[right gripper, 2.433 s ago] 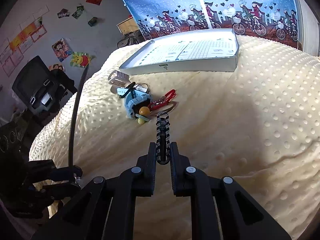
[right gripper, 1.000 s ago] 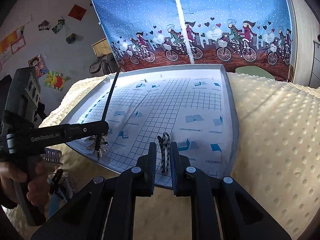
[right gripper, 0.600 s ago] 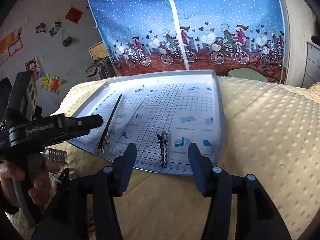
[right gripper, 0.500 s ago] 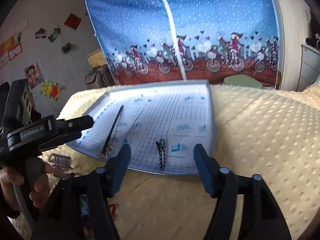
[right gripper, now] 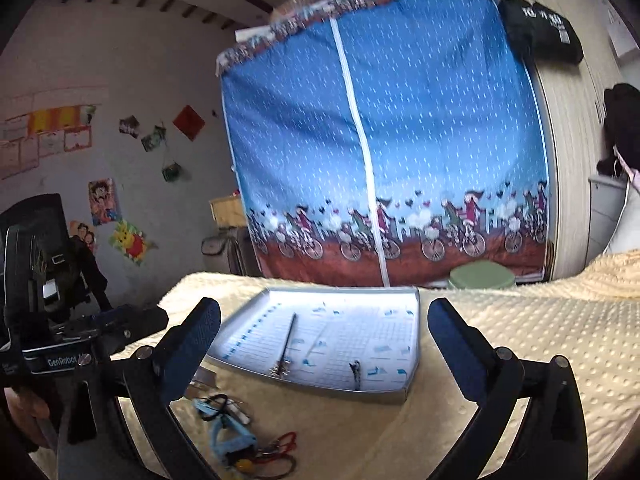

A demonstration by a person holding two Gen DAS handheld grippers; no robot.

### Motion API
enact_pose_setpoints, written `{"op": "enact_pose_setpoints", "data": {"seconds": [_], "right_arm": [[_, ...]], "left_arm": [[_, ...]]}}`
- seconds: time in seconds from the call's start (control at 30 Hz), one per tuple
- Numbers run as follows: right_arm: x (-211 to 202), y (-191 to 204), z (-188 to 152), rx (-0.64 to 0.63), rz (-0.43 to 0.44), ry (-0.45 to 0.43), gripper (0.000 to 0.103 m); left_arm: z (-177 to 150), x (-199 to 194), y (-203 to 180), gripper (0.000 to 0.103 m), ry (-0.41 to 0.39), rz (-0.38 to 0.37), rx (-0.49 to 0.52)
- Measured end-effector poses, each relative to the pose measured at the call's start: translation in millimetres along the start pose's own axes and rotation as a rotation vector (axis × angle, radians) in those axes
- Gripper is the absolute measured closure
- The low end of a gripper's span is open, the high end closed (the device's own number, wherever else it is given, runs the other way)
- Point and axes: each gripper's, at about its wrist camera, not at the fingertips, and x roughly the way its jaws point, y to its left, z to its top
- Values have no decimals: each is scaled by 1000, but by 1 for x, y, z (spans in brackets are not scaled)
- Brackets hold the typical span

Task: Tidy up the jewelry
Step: 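Withdraw both tools from the tray back toward the remaining jewelry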

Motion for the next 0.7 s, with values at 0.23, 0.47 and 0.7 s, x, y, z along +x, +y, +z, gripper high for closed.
{"op": "enact_pose_setpoints", "data": {"seconds": [0.23,0.47,0.7], "right_arm": [[-45,33,-11,-132,6,21,1],[-85,45,-25,-125,36,66,1],[-87,43,-51,-79,50,166,1]], "left_arm": [[-19,-59,16,0,-47,37,-52],[-40,-91,31,0,8,84,-46],[-59,-88,44,0,98,105,-38]]}}
